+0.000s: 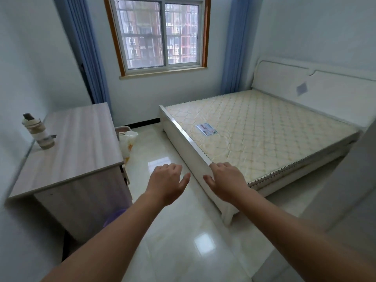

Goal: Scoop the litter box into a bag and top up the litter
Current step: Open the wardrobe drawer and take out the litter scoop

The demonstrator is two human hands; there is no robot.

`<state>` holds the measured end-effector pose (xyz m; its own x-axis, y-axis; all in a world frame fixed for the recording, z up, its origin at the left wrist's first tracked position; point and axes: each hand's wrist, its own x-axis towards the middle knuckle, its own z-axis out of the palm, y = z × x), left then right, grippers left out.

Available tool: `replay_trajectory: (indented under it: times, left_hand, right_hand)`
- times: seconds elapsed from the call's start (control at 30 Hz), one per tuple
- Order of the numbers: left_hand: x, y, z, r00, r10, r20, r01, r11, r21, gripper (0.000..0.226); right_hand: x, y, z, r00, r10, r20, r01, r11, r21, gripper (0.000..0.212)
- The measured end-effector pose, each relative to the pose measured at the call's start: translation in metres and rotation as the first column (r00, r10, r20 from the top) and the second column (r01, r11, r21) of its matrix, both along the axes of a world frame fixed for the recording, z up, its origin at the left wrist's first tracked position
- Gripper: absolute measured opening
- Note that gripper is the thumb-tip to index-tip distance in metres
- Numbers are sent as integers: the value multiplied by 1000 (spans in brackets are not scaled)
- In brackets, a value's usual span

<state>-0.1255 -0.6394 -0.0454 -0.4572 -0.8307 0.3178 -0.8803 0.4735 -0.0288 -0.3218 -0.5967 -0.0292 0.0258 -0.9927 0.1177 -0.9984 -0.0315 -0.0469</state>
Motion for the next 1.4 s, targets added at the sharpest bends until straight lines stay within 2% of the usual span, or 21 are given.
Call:
replay_trajectory:
  times: [0.23, 0.37, 0.63, 0.77, 0.9, 1.1, 1.27, 1.4]
  left_hand:
    - [-71, -87, -11, 998, -66, -11, 66, 997, 34, 71]
    - [-103, -139, -15, 995, -87, 50, 86, 996, 12, 68]
    - [-151, -230, -4, 1000, -10, -18, 10, 1000, 3, 61]
    - [-178, -261, -18, 996, -54, 67, 54, 998, 11, 61]
    - [-219, -296, -32, 986, -136, 93, 129, 988, 80, 68]
    - [-284, -366, -47, 939, -323, 122, 308, 943, 123, 64]
    - [-354, -430, -45, 869, -490, 65, 484, 871, 89, 67]
    - [-425, -441, -40, 759, -651, 7, 649, 757, 84, 69]
  right_hand:
    - [-61, -78, -15, 996, -86, 8, 86, 996, 4, 47]
    - [-97, -134, -23, 994, -93, 50, 94, 995, -12, 48]
    - [-145, -232, -26, 995, -64, 78, 71, 993, -95, 50]
    - [-167, -258, -33, 991, -92, 96, 101, 991, -85, 50]
    - [-200, -279, -42, 983, -157, 91, 163, 985, -62, 52]
    - [-253, -305, -56, 936, -347, 59, 347, 938, 13, 54]
    - [-298, -321, -44, 844, -535, 23, 535, 845, 14, 51]
    - [-333, -310, -35, 737, -676, 19, 676, 737, 0, 51]
